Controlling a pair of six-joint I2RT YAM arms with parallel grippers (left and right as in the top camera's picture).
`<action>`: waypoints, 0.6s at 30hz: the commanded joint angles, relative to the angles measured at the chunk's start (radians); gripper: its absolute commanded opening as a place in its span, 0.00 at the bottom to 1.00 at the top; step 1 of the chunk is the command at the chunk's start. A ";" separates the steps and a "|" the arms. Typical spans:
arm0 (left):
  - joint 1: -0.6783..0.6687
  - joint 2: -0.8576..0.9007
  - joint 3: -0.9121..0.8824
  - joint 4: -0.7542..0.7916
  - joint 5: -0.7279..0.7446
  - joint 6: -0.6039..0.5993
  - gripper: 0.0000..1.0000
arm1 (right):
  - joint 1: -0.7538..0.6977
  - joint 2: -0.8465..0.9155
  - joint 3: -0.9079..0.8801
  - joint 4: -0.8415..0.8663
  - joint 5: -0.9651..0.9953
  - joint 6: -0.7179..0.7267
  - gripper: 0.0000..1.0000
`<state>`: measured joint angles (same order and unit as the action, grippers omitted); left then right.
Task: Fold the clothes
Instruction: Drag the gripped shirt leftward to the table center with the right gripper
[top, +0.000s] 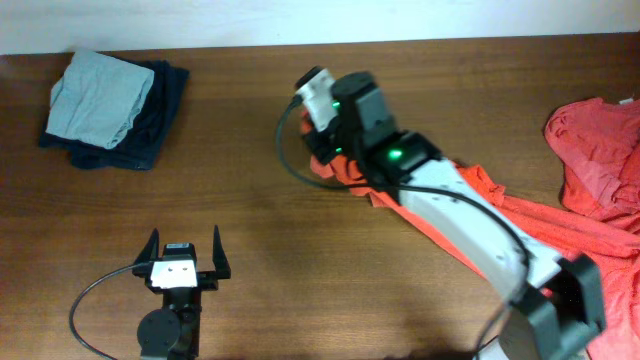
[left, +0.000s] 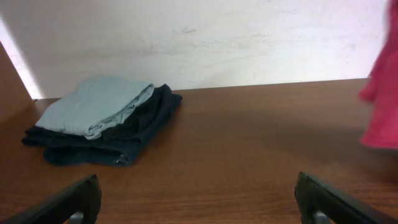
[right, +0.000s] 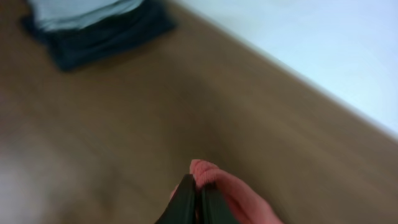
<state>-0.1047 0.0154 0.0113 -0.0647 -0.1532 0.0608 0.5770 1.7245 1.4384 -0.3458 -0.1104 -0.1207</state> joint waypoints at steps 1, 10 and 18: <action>-0.004 -0.008 -0.002 -0.005 0.015 0.016 0.99 | 0.041 0.025 0.021 0.028 -0.143 0.076 0.04; -0.004 -0.008 -0.002 -0.005 0.015 0.016 0.99 | 0.079 0.002 0.021 0.028 -0.149 0.077 0.04; -0.004 -0.008 -0.002 -0.005 0.015 0.016 0.99 | 0.076 -0.124 0.021 0.051 -0.148 0.077 0.04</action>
<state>-0.1047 0.0154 0.0113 -0.0647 -0.1532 0.0608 0.6487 1.6947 1.4380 -0.3134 -0.2352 -0.0525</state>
